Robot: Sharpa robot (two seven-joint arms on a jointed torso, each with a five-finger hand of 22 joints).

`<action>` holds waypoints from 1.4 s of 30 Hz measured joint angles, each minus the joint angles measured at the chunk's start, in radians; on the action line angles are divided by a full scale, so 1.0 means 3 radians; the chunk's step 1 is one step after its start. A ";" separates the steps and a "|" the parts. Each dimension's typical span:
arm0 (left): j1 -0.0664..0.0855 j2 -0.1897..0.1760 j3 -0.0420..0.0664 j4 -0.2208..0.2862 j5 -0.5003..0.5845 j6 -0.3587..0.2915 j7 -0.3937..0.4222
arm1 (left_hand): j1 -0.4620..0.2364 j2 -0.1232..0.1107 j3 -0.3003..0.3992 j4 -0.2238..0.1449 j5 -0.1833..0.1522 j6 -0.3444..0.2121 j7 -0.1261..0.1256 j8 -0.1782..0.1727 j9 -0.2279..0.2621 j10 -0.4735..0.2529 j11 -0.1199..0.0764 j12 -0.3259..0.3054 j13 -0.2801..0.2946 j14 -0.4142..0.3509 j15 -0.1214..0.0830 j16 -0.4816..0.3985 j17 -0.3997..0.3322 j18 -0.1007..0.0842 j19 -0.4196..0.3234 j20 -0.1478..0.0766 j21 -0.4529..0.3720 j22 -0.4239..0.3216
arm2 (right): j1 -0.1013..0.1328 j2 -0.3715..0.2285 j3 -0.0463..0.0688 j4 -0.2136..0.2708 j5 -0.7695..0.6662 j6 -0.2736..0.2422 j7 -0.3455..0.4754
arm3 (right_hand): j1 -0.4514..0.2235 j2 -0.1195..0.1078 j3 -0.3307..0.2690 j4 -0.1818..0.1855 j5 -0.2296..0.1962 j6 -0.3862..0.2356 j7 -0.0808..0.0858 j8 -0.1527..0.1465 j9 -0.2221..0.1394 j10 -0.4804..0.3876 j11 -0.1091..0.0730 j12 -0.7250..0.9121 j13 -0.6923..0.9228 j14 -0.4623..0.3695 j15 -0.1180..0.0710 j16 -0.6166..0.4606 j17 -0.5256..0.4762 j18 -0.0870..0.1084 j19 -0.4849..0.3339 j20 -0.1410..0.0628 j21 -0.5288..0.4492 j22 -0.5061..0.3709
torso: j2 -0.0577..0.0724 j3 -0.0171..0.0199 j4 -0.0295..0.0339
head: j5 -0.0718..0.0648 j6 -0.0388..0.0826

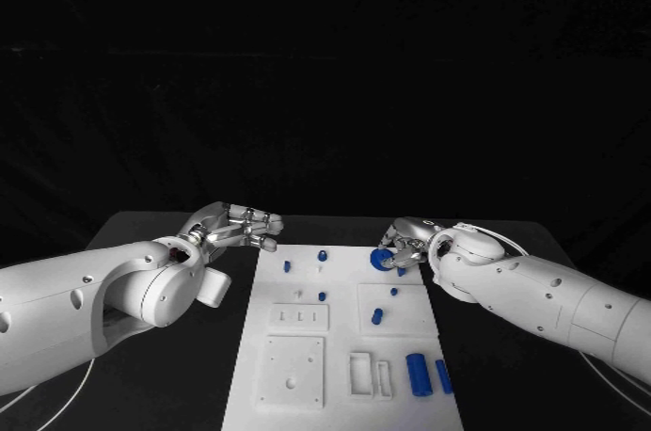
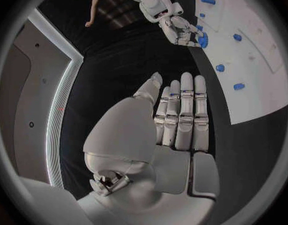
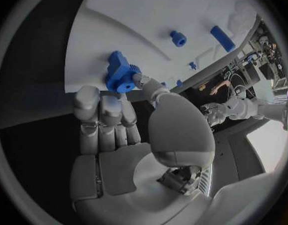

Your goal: Assemble the parts on the task board

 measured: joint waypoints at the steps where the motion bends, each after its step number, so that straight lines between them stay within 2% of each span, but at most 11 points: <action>1: 0.0000 0.0000 0.0000 0.0000 0.0000 0.0000 -0.0001 | 0.0000 0.0000 0.0000 0.0000 0.0000 0.0000 0.0000 0.0000 0.0000 0.0000 0.0000 0.0000 0.0000 0.0000 0.0000 0.0000 0.0000 0.0000 0.0000 0.0000 0.0000 0.0000 | 0.0000 0.0000 0.0000 -0.0001 0.0000 0.0001 0.0001 | -0.0004 0.0004 0.0000 0.0000 -0.0003 0.0000 0.0000 0.0000 0.0000 0.0000 0.0000 0.0000 0.0000 0.0000 0.0000 0.0000 0.0000 0.0000 0.0000 0.0000 0.0000 0.0000 | 0.0000 0.0000 0.0000 | 0.0000 0.0001; 12: 0.0000 0.0001 0.0000 -0.0002 -0.0008 0.0004 -0.0012 | 0.0000 0.0000 0.0000 0.0000 0.0000 -0.0012 0.0012 0.0000 0.0000 -0.0012 0.0012 0.0000 0.0000 -0.0012 0.0012 0.0000 -0.0003 0.0000 0.0000 0.0000 0.0000 0.0003 | -0.0002 -0.0003 -0.0002 0.0011 -0.0021 -0.0007 0.0006 | -0.0004 0.0003 0.0024 -0.0014 -0.0006 0.0000 0.0000 -0.0013 0.0000 0.0000 0.0000 0.0000 -0.0009 0.0001 -0.0001 -0.0012 0.0000 0.0000 0.0000 0.0000 -0.0013 0.0000 | 0.0000 0.0002 0.0000 | 0.0003 0.0013; 18: 0.0000 0.0001 0.0000 -0.0002 -0.0012 0.0005 -0.0017 | 0.0000 0.0000 0.0000 0.0000 0.0000 -0.0012 0.0012 0.0000 0.0000 -0.0012 0.0011 0.0000 0.0000 -0.0012 0.0012 0.0000 -0.0003 0.0000 0.0000 0.0000 0.0000 0.0003 | -0.0015 -0.0002 -0.0012 0.0086 -0.0137 -0.0059 0.0009 | -0.0004 0.0003 0.0033 -0.0023 -0.0006 0.0001 -0.0001 -0.0020 0.0000 0.0000 0.0000 0.0000 -0.0009 0.0010 -0.0010 -0.0012 0.0007 0.0000 0.0000 0.0000 0.0002 -0.0001 | -0.0001 0.0004 -0.0002 | 0.0007 0.0011; 24: 0.0000 0.0003 0.0000 -0.0002 -0.0015 0.0006 -0.0020 | 0.0000 0.0000 0.0000 0.0000 0.0000 -0.0012 0.0012 0.0000 0.0000 -0.0012 0.0012 0.0000 0.0000 -0.0012 0.0012 0.0000 -0.0003 0.0000 0.0000 0.0000 0.0000 0.0003 | -0.0033 0.0001 -0.0023 0.0271 -0.0340 -0.0168 -0.0001 | -0.0004 0.0002 0.0043 -0.0021 -0.0043 0.0010 -0.0004 -0.0018 0.0000 0.0002 -0.0002 0.0000 -0.0009 0.0011 -0.0010 -0.0012 0.0011 -0.0001 0.0000 0.0000 0.0033 -0.0001 | -0.0003 0.0001 -0.0001 | 0.0021 0.0011; 34: 0.0000 0.0008 0.0000 -0.0014 -0.0018 0.0005 -0.0020 | 0.0000 0.0000 0.0000 0.0000 0.0000 -0.0012 0.0012 0.0000 0.0000 -0.0012 0.0011 0.0000 0.0000 -0.0012 0.0012 0.0000 -0.0002 0.0000 0.0000 0.0000 0.0000 0.0002 | -0.0029 0.0067 -0.0021 0.0611 -0.0656 -0.0406 -0.0094 | 0.0006 -0.0060 0.0135 0.0024 -0.0139 0.0023 -0.0011 -0.0009 0.0000 0.0013 -0.0011 0.0000 -0.0009 0.0022 -0.0020 -0.0012 0.0018 0.0000 0.0000 0.0000 0.0065 -0.0001 | -0.0006 -0.0006 0.0001 | 0.0077 0.0021; 38: 0.0000 0.0013 0.0000 -0.0015 -0.0019 0.0005 -0.0021 | 0.0000 0.0000 0.0000 0.0000 0.0000 -0.0012 0.0012 0.0000 0.0000 -0.0012 0.0011 0.0000 0.0000 -0.0012 0.0012 0.0000 -0.0002 0.0000 0.0000 0.0000 0.0000 0.0002 | -0.0029 0.0139 -0.0024 0.0693 -0.0765 -0.0470 -0.0147 | 0.0006 -0.0060 0.0157 0.0027 -0.0145 0.0023 -0.0012 -0.0008 0.0000 0.0013 -0.0011 0.0000 -0.0016 0.0022 -0.0020 -0.0012 0.0018 -0.0001 0.0000 0.0000 0.0078 -0.0001 | -0.0006 -0.0010 0.0004 | 0.0108 0.0027; 42: 0.0000 0.0015 0.0000 -0.0012 -0.0021 0.0005 -0.0021 | 0.0000 0.0000 0.0000 0.0000 0.0000 -0.0012 0.0012 0.0000 0.0000 -0.0012 0.0011 0.0000 0.0000 -0.0012 0.0012 0.0000 -0.0002 0.0000 0.0000 0.0000 0.0000 0.0002 | -0.0029 0.0227 -0.0045 0.0718 -0.0857 -0.0515 -0.0196 | 0.0006 -0.0060 0.0179 0.0042 -0.0147 0.0024 -0.0012 -0.0008 0.0000 0.0013 -0.0011 0.0000 -0.0022 0.0022 -0.0020 -0.0012 0.0017 -0.0001 0.0000 0.0000 0.0092 -0.0001 | -0.0005 -0.0011 0.0005 | 0.0128 0.0031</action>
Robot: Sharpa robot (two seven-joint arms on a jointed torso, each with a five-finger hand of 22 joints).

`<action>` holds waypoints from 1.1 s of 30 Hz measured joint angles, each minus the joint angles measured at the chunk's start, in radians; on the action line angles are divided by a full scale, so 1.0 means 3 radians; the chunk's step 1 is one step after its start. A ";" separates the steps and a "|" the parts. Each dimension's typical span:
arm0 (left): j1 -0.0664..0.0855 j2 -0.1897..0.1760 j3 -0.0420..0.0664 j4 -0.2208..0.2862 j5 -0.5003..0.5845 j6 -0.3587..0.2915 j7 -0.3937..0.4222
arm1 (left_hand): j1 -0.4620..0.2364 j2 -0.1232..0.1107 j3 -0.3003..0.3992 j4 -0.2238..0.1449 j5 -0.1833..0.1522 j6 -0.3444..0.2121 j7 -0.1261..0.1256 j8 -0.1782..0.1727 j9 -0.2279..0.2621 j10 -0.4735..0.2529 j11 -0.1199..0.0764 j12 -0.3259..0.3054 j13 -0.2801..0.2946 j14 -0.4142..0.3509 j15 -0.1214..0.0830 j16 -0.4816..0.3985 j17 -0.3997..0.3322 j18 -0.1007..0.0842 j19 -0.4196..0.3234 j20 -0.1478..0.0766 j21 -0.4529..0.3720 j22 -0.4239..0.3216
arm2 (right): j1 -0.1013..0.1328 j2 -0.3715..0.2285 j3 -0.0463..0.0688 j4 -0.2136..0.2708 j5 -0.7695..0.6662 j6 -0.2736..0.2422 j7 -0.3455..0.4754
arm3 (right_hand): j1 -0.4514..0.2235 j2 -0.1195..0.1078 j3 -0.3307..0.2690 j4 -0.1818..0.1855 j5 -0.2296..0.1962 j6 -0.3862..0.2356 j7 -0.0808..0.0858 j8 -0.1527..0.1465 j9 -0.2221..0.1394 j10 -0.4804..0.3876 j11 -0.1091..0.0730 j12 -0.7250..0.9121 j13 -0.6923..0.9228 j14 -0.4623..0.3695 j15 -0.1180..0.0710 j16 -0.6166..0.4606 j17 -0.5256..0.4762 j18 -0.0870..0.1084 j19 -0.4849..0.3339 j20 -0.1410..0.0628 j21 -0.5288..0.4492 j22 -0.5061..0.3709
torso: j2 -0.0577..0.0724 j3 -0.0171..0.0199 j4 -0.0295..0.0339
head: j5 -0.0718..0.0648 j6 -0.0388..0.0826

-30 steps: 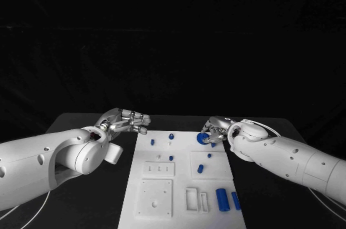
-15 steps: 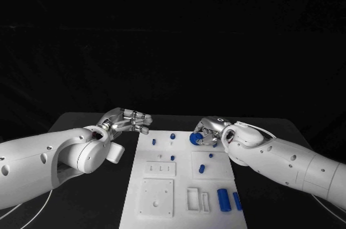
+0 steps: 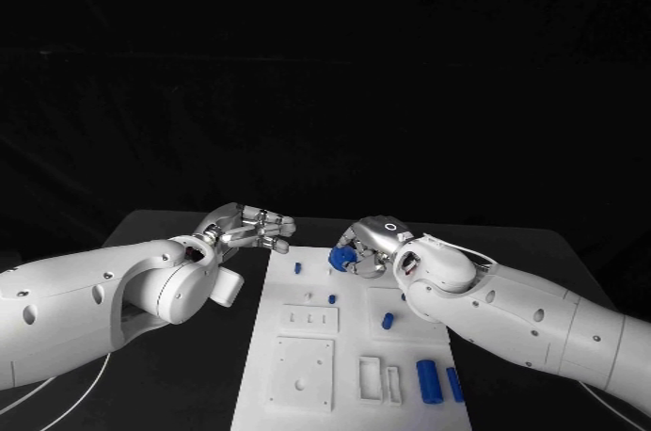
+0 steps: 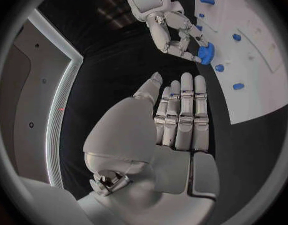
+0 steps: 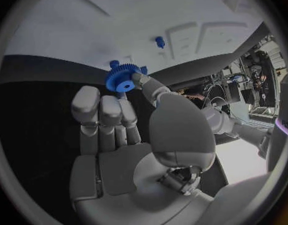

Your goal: Assemble the parts on the task board

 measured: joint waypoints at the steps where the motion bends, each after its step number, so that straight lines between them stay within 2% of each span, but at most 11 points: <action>1: 0.0000 0.0001 0.0000 0.0001 -0.0001 0.0000 0.0000 | 0.0000 0.0000 0.0000 0.0000 0.0000 0.0000 0.0000 0.0000 0.0000 0.0000 0.0000 0.0000 0.0000 0.0000 0.0000 0.0000 0.0000 0.0000 0.0000 0.0000 0.0000 0.0000 | 0.0000 0.0027 -0.0012 -0.0001 -0.0022 -0.0010 -0.0013 | -0.0005 -0.0005 0.0000 0.0000 0.0000 0.0000 0.0000 0.0000 0.0000 0.0000 0.0000 0.0000 -0.0003 0.0000 0.0000 0.0000 -0.0001 0.0000 0.0000 0.0000 0.0000 0.0000 | 0.0001 -0.0001 0.0000 | 0.0003 0.0002; 8: 0.0000 0.0013 0.0000 0.0006 -0.0004 0.0000 0.0000 | 0.0000 0.0000 0.0000 0.0000 0.0000 0.0000 0.0000 0.0000 0.0000 0.0000 0.0000 0.0000 0.0000 0.0000 0.0000 0.0000 0.0000 0.0000 0.0000 0.0000 0.0000 0.0000 | -0.0002 0.0189 -0.0109 -0.0094 -0.0139 -0.0045 -0.0070 | 0.0004 -0.0031 0.0009 -0.0009 0.0000 0.0003 -0.0002 0.0000 0.0000 0.0000 0.0000 -0.0016 -0.0008 0.0000 0.0000 0.0000 -0.0007 0.0000 0.0000 0.0000 0.0000 0.0000 | 0.0006 0.0001 0.0007 | 0.0020 0.0008; 15: 0.0000 0.0026 0.0000 0.0008 -0.0006 0.0000 -0.0001 | 0.0000 0.0000 0.0000 0.0000 0.0000 0.0000 0.0000 0.0000 0.0000 0.0000 0.0000 0.0000 0.0000 0.0000 0.0000 0.0000 -0.0001 0.0000 0.0000 0.0000 0.0000 0.0001 | -0.0003 0.0314 -0.0185 -0.0225 -0.0222 -0.0049 -0.0106 | -0.0004 -0.0038 0.0009 -0.0009 -0.0005 0.0012 0.0003 0.0000 0.0000 0.0005 0.0005 -0.0016 -0.0012 0.0000 0.0000 -0.0013 -0.0012 0.0000 0.0000 0.0000 0.0000 0.0000 | 0.0010 0.0003 0.0013 | 0.0036 -0.0001; 21: 0.0000 0.0029 0.0000 0.0008 -0.0007 0.0001 -0.0001 | 0.0000 0.0000 0.0000 0.0000 0.0000 0.0000 0.0000 0.0000 0.0000 0.0000 0.0000 0.0000 0.0000 0.0000 0.0000 0.0000 -0.0003 0.0000 0.0000 0.0000 0.0000 0.0005 | -0.0004 0.0370 -0.0216 -0.0292 -0.0271 -0.0044 -0.0125 | -0.0003 -0.0037 0.0009 -0.0009 -0.0023 0.0015 0.0005 -0.0010 0.0000 0.0006 0.0006 -0.0016 -0.0017 0.0000 0.0000 -0.0013 -0.0018 0.0000 0.0000 0.0000 -0.0001 0.0000 | 0.0013 -0.0001 0.0024 | 0.0038 -0.0007; 33: 0.0000 0.0033 0.0000 0.0007 -0.0010 0.0001 -0.0001 | 0.0000 0.0000 0.0000 0.0000 0.0000 0.0000 0.0000 0.0000 0.0000 0.0000 0.0000 0.0000 0.0000 0.0000 0.0000 0.0000 -0.0003 0.0000 0.0000 0.0000 0.0000 0.0004 | -0.0004 0.0430 -0.0239 -0.0402 -0.0353 -0.0045 -0.0172 | 0.0006 -0.0029 0.0009 -0.0009 -0.0077 0.0021 0.0000 -0.0007 0.0001 0.0006 0.0006 -0.0042 -0.0040 0.0000 0.0000 -0.0029 -0.0034 0.0000 0.0000 0.0000 -0.0001 0.0000 | 0.0014 -0.0004 0.0022 | 0.0046 0.0004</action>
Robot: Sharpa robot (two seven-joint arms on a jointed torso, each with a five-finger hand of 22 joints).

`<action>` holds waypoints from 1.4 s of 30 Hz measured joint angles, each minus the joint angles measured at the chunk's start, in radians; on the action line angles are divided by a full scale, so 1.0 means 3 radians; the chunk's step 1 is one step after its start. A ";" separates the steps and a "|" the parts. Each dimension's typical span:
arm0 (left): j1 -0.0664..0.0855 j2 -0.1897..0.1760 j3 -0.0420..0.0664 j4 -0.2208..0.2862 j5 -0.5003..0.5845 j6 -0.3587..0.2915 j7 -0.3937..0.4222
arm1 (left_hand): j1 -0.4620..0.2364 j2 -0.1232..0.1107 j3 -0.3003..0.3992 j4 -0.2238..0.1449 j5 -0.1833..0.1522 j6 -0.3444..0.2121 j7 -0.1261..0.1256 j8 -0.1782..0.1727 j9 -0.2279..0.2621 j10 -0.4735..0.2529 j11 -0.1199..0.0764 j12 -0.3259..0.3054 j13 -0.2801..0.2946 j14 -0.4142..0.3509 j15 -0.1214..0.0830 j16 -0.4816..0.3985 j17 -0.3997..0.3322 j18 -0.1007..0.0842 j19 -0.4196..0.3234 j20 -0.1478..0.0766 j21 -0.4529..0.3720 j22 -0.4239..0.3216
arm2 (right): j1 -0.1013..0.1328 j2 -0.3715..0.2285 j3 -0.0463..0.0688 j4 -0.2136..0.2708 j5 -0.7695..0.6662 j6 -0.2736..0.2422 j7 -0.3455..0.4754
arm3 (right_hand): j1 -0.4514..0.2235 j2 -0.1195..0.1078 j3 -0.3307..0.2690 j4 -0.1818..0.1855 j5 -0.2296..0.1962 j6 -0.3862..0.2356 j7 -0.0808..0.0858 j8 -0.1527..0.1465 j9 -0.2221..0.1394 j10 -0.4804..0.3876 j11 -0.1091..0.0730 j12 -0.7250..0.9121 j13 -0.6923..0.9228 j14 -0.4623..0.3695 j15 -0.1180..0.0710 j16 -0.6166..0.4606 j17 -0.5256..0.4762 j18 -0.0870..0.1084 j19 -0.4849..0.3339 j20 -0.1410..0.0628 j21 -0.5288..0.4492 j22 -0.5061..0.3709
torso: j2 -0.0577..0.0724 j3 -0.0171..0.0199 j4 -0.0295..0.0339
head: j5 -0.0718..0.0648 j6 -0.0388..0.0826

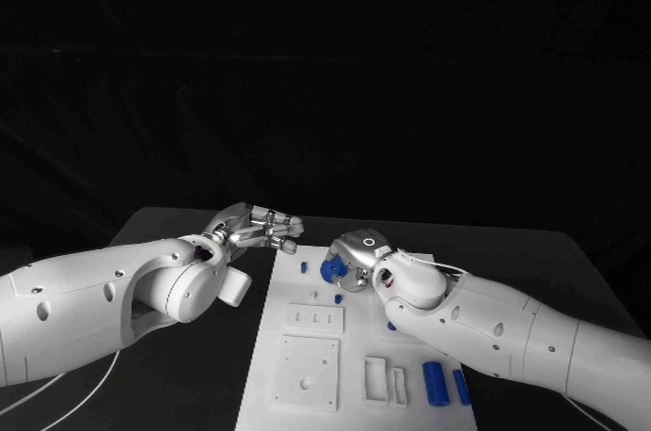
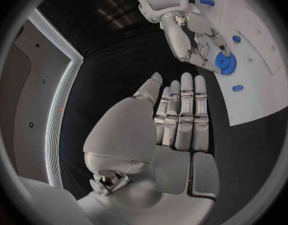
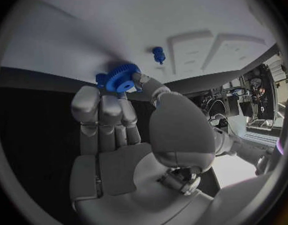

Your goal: Assemble the parts on the task board

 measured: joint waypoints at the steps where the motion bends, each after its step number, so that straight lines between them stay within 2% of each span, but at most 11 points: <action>1: 0.0000 0.0000 0.0000 0.0000 0.0000 0.0000 0.0000 | 0.0000 0.0000 0.0000 0.0000 0.0000 0.0000 0.0000 0.0000 0.0000 0.0000 0.0000 0.0000 0.0000 0.0000 0.0000 0.0000 0.0000 0.0000 0.0000 0.0000 0.0000 0.0000 | 0.0000 0.0004 -0.0001 -0.0004 -0.0004 -0.0001 -0.0004 | 0.0000 0.0000 0.0000 0.0000 0.0000 0.0000 0.0000 0.0000 0.0000 0.0000 0.0000 -0.0002 -0.0001 0.0000 0.0000 0.0000 0.0000 0.0000 0.0000 0.0000 0.0000 0.0000 | 0.0000 0.0000 0.0000 | 0.0001 0.0001; 11: 0.0000 0.0000 0.0000 0.0000 -0.0002 0.0000 -0.0001 | 0.0000 0.0000 0.0000 0.0000 0.0000 0.0000 0.0000 0.0000 0.0000 0.0000 0.0000 0.0000 0.0000 0.0000 0.0000 0.0000 0.0000 0.0000 0.0000 0.0000 0.0000 0.0000 | 0.0002 0.0017 -0.0008 -0.0020 -0.0035 -0.0002 -0.0022 | 0.0017 -0.0018 -0.0002 0.0001 -0.0062 0.0005 -0.0004 0.0001 0.0020 -0.0021 0.0005 -0.0042 -0.0038 0.0000 0.0001 -0.0016 -0.0019 0.0000 0.0000 0.0000 0.0000 0.0000 | -0.0001 0.0000 -0.0005 | -0.0003 0.0001; 14: 0.0000 -0.0001 0.0000 0.0000 -0.0002 0.0000 -0.0001 | 0.0000 0.0000 0.0000 0.0000 0.0000 0.0000 0.0000 0.0000 0.0000 0.0000 0.0000 0.0000 0.0000 0.0000 0.0000 0.0000 0.0000 0.0000 0.0000 0.0000 0.0000 0.0000 | 0.0006 0.0018 -0.0008 -0.0031 -0.0034 -0.0007 -0.0022 | 0.0007 -0.0045 -0.0163 0.0040 -0.0185 -0.0075 -0.0004 0.0015 0.0030 -0.0052 -0.0013 -0.0068 -0.0068 -0.0003 -0.0001 -0.0030 -0.0023 0.0000 0.0000 0.0000 0.0000 0.0003 | -0.0001 0.0000 -0.0008 | 0.0000 0.0000; 17: 0.0000 0.0000 0.0000 0.0000 -0.0003 0.0000 -0.0001 | 0.0000 0.0000 0.0000 0.0000 0.0000 0.0000 0.0000 0.0000 0.0000 0.0000 0.0000 0.0000 0.0000 0.0000 0.0000 0.0000 0.0000 0.0000 0.0000 0.0000 0.0000 -0.0001 | 0.0005 0.0016 -0.0010 -0.0043 -0.0026 -0.0017 -0.0024 | 0.0053 -0.0076 -0.0512 0.0144 -0.0372 -0.0380 -0.0017 0.0035 0.0033 -0.0066 -0.0027 -0.0087 -0.0093 -0.0012 -0.0026 -0.0036 -0.0021 0.0006 0.0006 -0.0005 0.0000 0.0002 | -0.0001 0.0000 -0.0008 | 0.0000 0.0000; 19: 0.0000 0.0000 0.0000 -0.0001 -0.0003 0.0000 -0.0002 | 0.0000 0.0000 0.0000 0.0000 0.0000 0.0000 0.0000 0.0000 0.0000 0.0000 0.0000 0.0000 0.0000 0.0000 0.0000 0.0000 0.0000 0.0000 0.0000 0.0000 0.0000 -0.0001 | 0.0002 0.0013 -0.0013 -0.0046 -0.0018 -0.0025 -0.0026 | 0.0111 -0.0076 -0.0697 0.0252 -0.0400 -0.0503 -0.0015 0.0019 0.0014 -0.0069 -0.0031 -0.0087 -0.0096 -0.0011 -0.0041 -0.0036 -0.0012 0.0006 0.0006 -0.0030 0.0000 0.0003 | -0.0001 0.0000 -0.0006 | -0.0003 0.0001; 22: 0.0000 0.0000 0.0000 -0.0002 -0.0004 0.0001 -0.0002 | 0.0000 0.0000 0.0000 0.0000 0.0000 0.0000 0.0000 0.0000 0.0000 0.0000 0.0000 0.0000 0.0000 0.0000 0.0000 0.0000 0.0000 0.0000 0.0000 0.0000 0.0000 -0.0001 | 0.0000 0.0006 -0.0014 -0.0046 0.0007 -0.0042 -0.0027 | 0.0123 -0.0087 -0.0777 0.0348 -0.0383 -0.0519 -0.0009 0.0015 0.0005 -0.0068 -0.0031 -0.0087 -0.0096 -0.0011 -0.0041 -0.0036 0.0003 0.0006 0.0006 -0.0030 0.0000 0.0002 | -0.0001 0.0000 -0.0004 | -0.0005 0.0003; 24: 0.0000 -0.0001 0.0000 -0.0003 -0.0004 0.0001 -0.0002 | 0.0000 0.0000 0.0000 0.0000 0.0000 0.0000 0.0000 0.0000 0.0000 0.0000 0.0000 0.0000 0.0000 0.0000 0.0000 0.0000 0.0000 0.0000 0.0000 0.0000 0.0000 -0.0001 | 0.0000 -0.0001 -0.0014 -0.0043 0.0029 -0.0051 -0.0027 | 0.0121 -0.0088 -0.0791 0.0417 -0.0304 -0.0515 -0.0006 0.0013 0.0005 -0.0068 -0.0031 -0.0087 -0.0096 -0.0011 -0.0041 -0.0036 0.0007 0.0006 0.0006 -0.0030 0.0000 0.0002 | -0.0001 0.0000 -0.0004 | -0.0005 0.0003; 26: 0.0000 -0.0002 0.0000 -0.0003 -0.0005 0.0001 -0.0002 | 0.0000 0.0000 0.0000 0.0000 0.0000 0.0000 0.0000 0.0000 0.0000 0.0000 0.0000 0.0000 0.0000 0.0000 0.0000 0.0000 0.0000 0.0000 0.0000 0.0000 0.0000 -0.0001 | 0.0000 -0.0011 -0.0014 -0.0042 0.0060 -0.0060 -0.0027 | 0.0075 -0.0085 -0.0789 0.0482 -0.0163 -0.0470 0.0005 0.0013 0.0007 -0.0068 -0.0031 -0.0087 -0.0096 -0.0011 -0.0041 -0.0036 0.0011 0.0006 0.0006 -0.0030 0.0000 0.0002 | -0.0001 0.0000 -0.0004 | -0.0005 0.0003; 29: 0.0000 -0.0004 0.0000 -0.0003 -0.0005 0.0001 -0.0002 | 0.0000 0.0000 0.0000 0.0000 0.0000 0.0000 0.0000 0.0000 0.0000 0.0000 0.0000 0.0000 0.0000 0.0000 0.0000 0.0000 0.0000 0.0000 0.0000 0.0000 0.0000 -0.0001 | 0.0000 -0.0027 -0.0015 -0.0039 0.0109 -0.0064 -0.0023 | 0.0029 -0.0089 -0.0687 0.0513 -0.0099 -0.0417 0.0002 0.0013 0.0007 -0.0068 -0.0031 -0.0087 -0.0095 -0.0011 -0.0040 -0.0036 0.0013 0.0006 0.0006 -0.0030 0.0000 0.0002 | -0.0001 0.0000 -0.0004 | -0.0002 0.0002; 37: 0.0000 -0.0008 0.0000 -0.0003 -0.0006 0.0001 -0.0002 | 0.0000 0.0000 0.0000 0.0000 0.0000 0.0000 0.0000 0.0000 0.0000 0.0000 0.0000 0.0000 0.0000 0.0000 0.0000 0.0000 0.0001 0.0000 0.0000 0.0000 0.0000 -0.0001 | -0.0004 -0.0079 -0.0015 -0.0006 0.0227 -0.0063 -0.0001 | -0.0055 -0.0063 -0.0374 0.0465 -0.0086 -0.0241 0.0017 0.0013 0.0009 -0.0080 -0.0016 -0.0087 -0.0091 -0.0011 -0.0040 -0.0036 0.0018 0.0006 0.0006 -0.0030 0.0000 0.0002 | 0.0001 0.0000 -0.0006 | 0.0000 -0.0013; 42: 0.0000 -0.0013 0.0000 -0.0005 -0.0006 0.0001 -0.0003 | 0.0000 0.0000 0.0000 0.0000 0.0000 0.0000 0.0000 0.0000 0.0000 0.0000 0.0000 0.0000 0.0000 0.0000 0.0000 0.0000 0.0001 0.0000 0.0000 0.0000 0.0000 -0.0001 | -0.0016 -0.0120 -0.0015 0.0008 0.0280 -0.0062 0.0011 | -0.0101 -0.0072 -0.0202 0.0446 -0.0155 -0.0168 0.0028 0.0012 0.0008 -0.0078 -0.0005 -0.0087 -0.0091 -0.0011 -0.0040 -0.0036 0.0017 0.0006 0.0006 -0.0030 0.0000 0.0002 | 0.0001 0.0000 -0.0006 | -0.0002 -0.0019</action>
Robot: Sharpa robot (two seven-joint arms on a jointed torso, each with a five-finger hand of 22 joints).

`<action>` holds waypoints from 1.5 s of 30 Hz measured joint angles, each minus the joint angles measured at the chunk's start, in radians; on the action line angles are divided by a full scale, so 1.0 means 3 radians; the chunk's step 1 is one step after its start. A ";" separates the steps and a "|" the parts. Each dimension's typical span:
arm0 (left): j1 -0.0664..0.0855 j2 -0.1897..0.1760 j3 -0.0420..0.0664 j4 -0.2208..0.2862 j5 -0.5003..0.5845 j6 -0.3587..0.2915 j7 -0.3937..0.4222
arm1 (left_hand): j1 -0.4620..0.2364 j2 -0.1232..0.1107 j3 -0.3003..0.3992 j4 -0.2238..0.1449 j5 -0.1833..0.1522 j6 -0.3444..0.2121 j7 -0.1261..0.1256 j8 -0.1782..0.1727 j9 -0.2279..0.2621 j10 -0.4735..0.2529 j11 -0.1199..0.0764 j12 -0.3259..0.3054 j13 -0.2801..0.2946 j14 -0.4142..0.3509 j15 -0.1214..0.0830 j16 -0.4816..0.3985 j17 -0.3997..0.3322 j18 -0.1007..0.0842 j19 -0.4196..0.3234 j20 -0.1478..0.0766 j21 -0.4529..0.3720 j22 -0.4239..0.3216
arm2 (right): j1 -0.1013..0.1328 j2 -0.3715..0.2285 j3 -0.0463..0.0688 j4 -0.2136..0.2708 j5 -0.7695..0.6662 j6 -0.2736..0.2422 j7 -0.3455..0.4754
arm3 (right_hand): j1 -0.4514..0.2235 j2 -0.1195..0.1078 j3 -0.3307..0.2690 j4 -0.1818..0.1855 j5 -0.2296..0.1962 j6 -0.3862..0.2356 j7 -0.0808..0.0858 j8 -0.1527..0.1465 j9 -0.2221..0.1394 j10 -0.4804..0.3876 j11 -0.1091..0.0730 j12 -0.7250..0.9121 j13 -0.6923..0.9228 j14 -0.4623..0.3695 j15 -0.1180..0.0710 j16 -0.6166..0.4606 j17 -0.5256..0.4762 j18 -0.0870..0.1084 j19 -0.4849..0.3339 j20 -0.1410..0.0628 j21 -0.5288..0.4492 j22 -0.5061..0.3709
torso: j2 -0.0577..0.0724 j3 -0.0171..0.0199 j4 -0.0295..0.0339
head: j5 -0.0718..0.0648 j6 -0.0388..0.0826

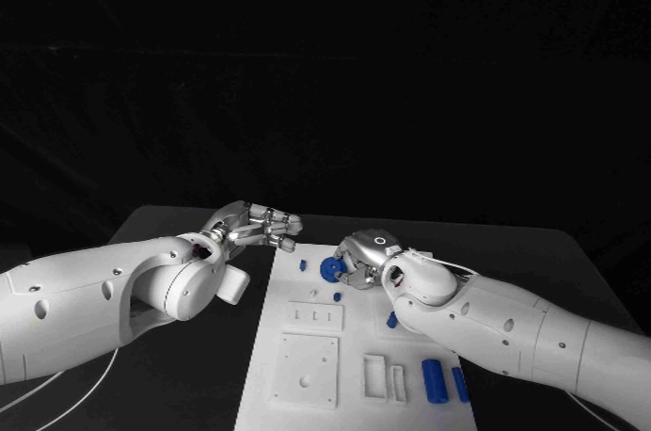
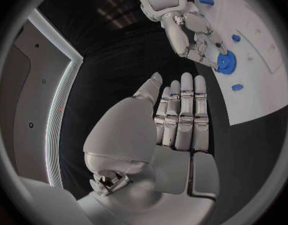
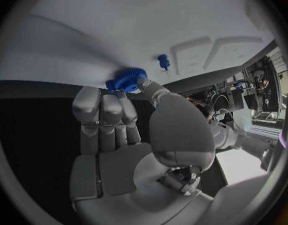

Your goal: Assemble the parts on the task board

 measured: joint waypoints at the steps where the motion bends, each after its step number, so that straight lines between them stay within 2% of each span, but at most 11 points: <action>1: 0.0000 0.0000 0.0000 -0.0001 0.0000 0.0000 0.0000 | 0.0000 0.0000 0.0000 0.0000 0.0000 0.0000 0.0000 0.0000 0.0000 0.0000 0.0000 0.0000 0.0000 0.0000 0.0000 0.0000 0.0000 0.0000 0.0000 0.0000 0.0000 0.0000 | -0.0002 -0.0005 0.0000 0.0000 0.0007 0.0000 0.0001 | -0.0011 -0.0002 0.0028 -0.0003 -0.0009 0.0021 0.0014 -0.0005 0.0000 -0.0006 0.0006 0.0000 0.0000 0.0000 0.0000 0.0000 0.0000 0.0000 0.0000 0.0000 0.0000 0.0000 | 0.0000 0.0000 0.0000 | 0.0000 0.0000; 20: 0.0000 -0.0015 0.0000 -0.0006 -0.0001 0.0000 -0.0001 | 0.0000 0.0000 0.0000 0.0000 0.0000 -0.0009 -0.0009 0.0000 0.0000 0.0000 0.0000 0.0000 0.0000 0.0000 0.0000 0.0000 0.0000 0.0000 0.0000 0.0000 0.0000 0.0000 | -0.0027 -0.0108 -0.0001 0.0009 0.0184 0.0069 0.0036 | -0.0068 0.0029 0.0027 0.0005 -0.0009 0.0021 0.0014 -0.0005 0.0003 -0.0006 0.0006 0.0000 0.0000 0.0000 0.0000 0.0000 -0.0001 0.0001 0.0000 0.0000 0.0000 -0.0001 | -0.0003 0.0000 -0.0003 | -0.0026 -0.0001; 27: 0.0000 -0.0023 0.0000 -0.0005 -0.0002 -0.0001 -0.0001 | 0.0000 0.0000 0.0000 0.0000 0.0000 -0.0021 0.0003 0.0000 0.0000 -0.0024 0.0000 0.0000 0.0000 0.0000 0.0000 0.0000 -0.0003 0.0000 0.0000 0.0000 0.0000 0.0000 | -0.0041 -0.0238 0.0000 0.0117 0.0258 0.0017 0.0040 | -0.0081 0.0015 0.0040 0.0019 0.0029 0.0020 0.0013 -0.0004 0.0003 -0.0006 0.0006 0.0012 0.0003 0.0000 0.0000 0.0000 0.0003 0.0000 0.0000 0.0000 0.0000 -0.0001 | -0.0005 -0.0002 -0.0001 | -0.0035 0.0008; 29: 0.0000 -0.0027 0.0000 -0.0006 -0.0002 -0.0001 -0.0002 | 0.0000 0.0000 0.0000 0.0000 0.0000 -0.0021 0.0003 0.0000 0.0000 -0.0024 0.0000 0.0000 0.0000 0.0000 0.0000 0.0000 -0.0003 0.0000 0.0000 0.0000 0.0000 0.0000 | -0.0043 -0.0309 0.0009 0.0195 0.0294 -0.0024 0.0043 | -0.0098 -0.0002 0.0040 0.0019 0.0029 0.0019 0.0013 -0.0004 0.0003 -0.0006 0.0006 0.0011 0.0003 0.0000 0.0001 0.0000 0.0003 0.0000 0.0000 0.0000 0.0000 -0.0001 | -0.0005 -0.0002 -0.0001 | -0.0038 0.0011; 32: 0.0000 -0.0033 0.0000 -0.0009 -0.0002 -0.0001 -0.0002 | 0.0000 0.0000 0.0000 0.0000 0.0000 -0.0021 0.0003 0.0000 0.0000 -0.0024 0.0000 0.0000 0.0000 0.0000 0.0000 0.0000 -0.0002 0.0000 0.0000 0.0000 0.0000 0.0000 | -0.0045 -0.0428 0.0057 0.0314 0.0359 -0.0114 0.0057 | -0.0098 -0.0002 0.0037 0.0015 0.0043 0.0024 0.0007 -0.0004 0.0003 -0.0006 0.0006 0.0012 0.0003 0.0000 0.0001 0.0000 0.0003 0.0000 0.0000 0.0000 0.0000 -0.0001 | -0.0005 -0.0001 -0.0004 | -0.0046 0.0016; 34: 0.0000 -0.0036 0.0000 -0.0011 -0.0002 -0.0001 -0.0002 | 0.0000 0.0000 0.0000 0.0000 0.0000 -0.0021 0.0003 0.0000 0.0000 -0.0024 0.0000 0.0000 0.0000 0.0000 0.0000 0.0000 -0.0002 0.0000 0.0000 0.0000 0.0000 0.0000 | -0.0045 -0.0507 0.0103 0.0381 0.0415 -0.0176 0.0072 | -0.0097 -0.0003 0.0017 -0.0005 0.0043 0.0041 -0.0010 -0.0004 0.0003 -0.0005 0.0006 0.0011 0.0003 0.0000 0.0001 0.0000 0.0001 0.0001 0.0000 0.0000 0.0000 -0.0001 | -0.0005 0.0000 -0.0006 | -0.0056 0.0022; 35: 0.0000 -0.0038 0.0000 -0.0013 -0.0002 -0.0001 -0.0002 | 0.0000 0.0000 0.0000 0.0000 0.0000 -0.0021 0.0003 0.0000 0.0000 -0.0024 0.0000 0.0000 0.0000 0.0000 0.0000 0.0000 -0.0002 0.0000 0.0000 0.0000 0.0000 0.0000 | -0.0045 -0.0562 0.0140 0.0421 0.0461 -0.0214 0.0086 | -0.0084 -0.0017 0.0003 -0.0019 0.0056 0.0042 -0.0011 -0.0004 0.0003 -0.0005 0.0006 0.0012 0.0003 0.0000 0.0001 0.0000 0.0000 0.0001 0.0000 0.0000 0.0000 -0.0001 | -0.0005 0.0002 -0.0007 | -0.0061 0.0025; 41: 0.0000 -0.0043 0.0000 -0.0037 -0.0002 -0.0001 -0.0002 | 0.0000 0.0000 0.0000 0.0000 0.0000 -0.0021 0.0003 0.0000 0.0000 -0.0024 0.0000 0.0000 0.0000 0.0000 0.0000 0.0000 -0.0002 0.0000 0.0000 0.0000 0.0000 -0.0001 | -0.0038 -0.0854 0.0285 0.0544 0.0774 -0.0288 0.0220 | 0.0126 -0.0010 -0.0393 -0.0061 0.0094 0.0049 -0.0003 -0.0004 0.0003 -0.0006 0.0007 0.0011 0.0000 -0.0005 0.0018 -0.0016 -0.0011 0.0001 0.0004 0.0021 0.0000 -0.0001 | -0.0011 0.0012 -0.0030 | -0.0085 0.0046; 45: 0.0000 -0.0042 -0.0001 -0.0054 -0.0002 0.0000 -0.0001 | 0.0000 0.0000 0.0000 0.0000 0.0000 -0.0020 0.0003 0.0000 0.0000 -0.0024 0.0000 0.0000 0.0000 0.0000 0.0000 0.0000 -0.0002 0.0000 0.0000 0.0000 0.0000 -0.0001 | -0.0035 -0.1034 0.0336 0.0538 0.0998 -0.0257 0.0364 | 0.0289 0.0028 -0.0663 -0.0101 0.0136 0.0051 -0.0002 -0.0004 0.0003 -0.0012 0.0023 0.0011 -0.0016 -0.0005 0.0018 -0.0016 -0.0011 0.0001 0.0005 0.0020 0.0000 -0.0001 | -0.0017 0.0024 -0.0052 | -0.0105 0.0056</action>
